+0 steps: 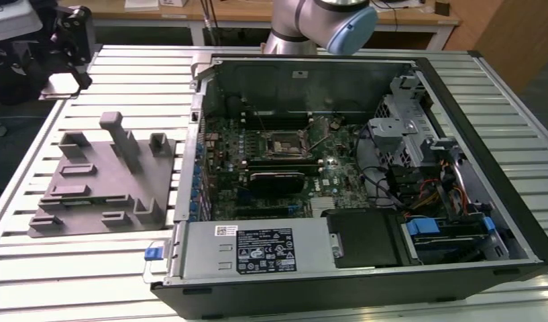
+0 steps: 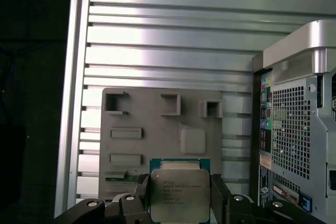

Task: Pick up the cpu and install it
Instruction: 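Pick up the cpu and move it towards the insertion slot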

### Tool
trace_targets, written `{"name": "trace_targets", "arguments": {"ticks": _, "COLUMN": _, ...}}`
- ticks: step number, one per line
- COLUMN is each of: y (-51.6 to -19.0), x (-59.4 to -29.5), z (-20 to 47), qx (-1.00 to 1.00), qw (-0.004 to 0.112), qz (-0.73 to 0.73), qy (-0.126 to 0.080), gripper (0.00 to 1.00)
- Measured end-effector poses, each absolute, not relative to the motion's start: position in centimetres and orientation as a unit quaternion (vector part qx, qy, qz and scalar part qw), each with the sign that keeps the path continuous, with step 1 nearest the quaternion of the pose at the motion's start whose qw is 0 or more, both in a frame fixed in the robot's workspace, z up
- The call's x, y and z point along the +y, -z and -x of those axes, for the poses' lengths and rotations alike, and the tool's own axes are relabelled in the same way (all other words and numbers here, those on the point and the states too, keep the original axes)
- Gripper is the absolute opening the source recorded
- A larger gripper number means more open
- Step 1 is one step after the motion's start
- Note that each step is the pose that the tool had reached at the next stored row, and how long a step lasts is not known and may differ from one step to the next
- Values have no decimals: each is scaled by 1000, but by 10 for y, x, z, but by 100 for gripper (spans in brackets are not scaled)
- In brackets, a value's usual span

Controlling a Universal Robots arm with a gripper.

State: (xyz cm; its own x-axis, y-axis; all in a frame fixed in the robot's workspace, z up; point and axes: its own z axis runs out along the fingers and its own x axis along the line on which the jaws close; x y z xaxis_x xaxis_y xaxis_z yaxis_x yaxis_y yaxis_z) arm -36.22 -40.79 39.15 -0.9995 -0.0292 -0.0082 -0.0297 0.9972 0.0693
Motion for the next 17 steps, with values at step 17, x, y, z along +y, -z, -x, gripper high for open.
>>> {"name": "trace_targets", "arguments": {"ticks": 17, "y": -391, "x": -408, "z": 326, "qx": 999, "qw": 4, "qz": 15, "qy": -35, "gripper": 54}}
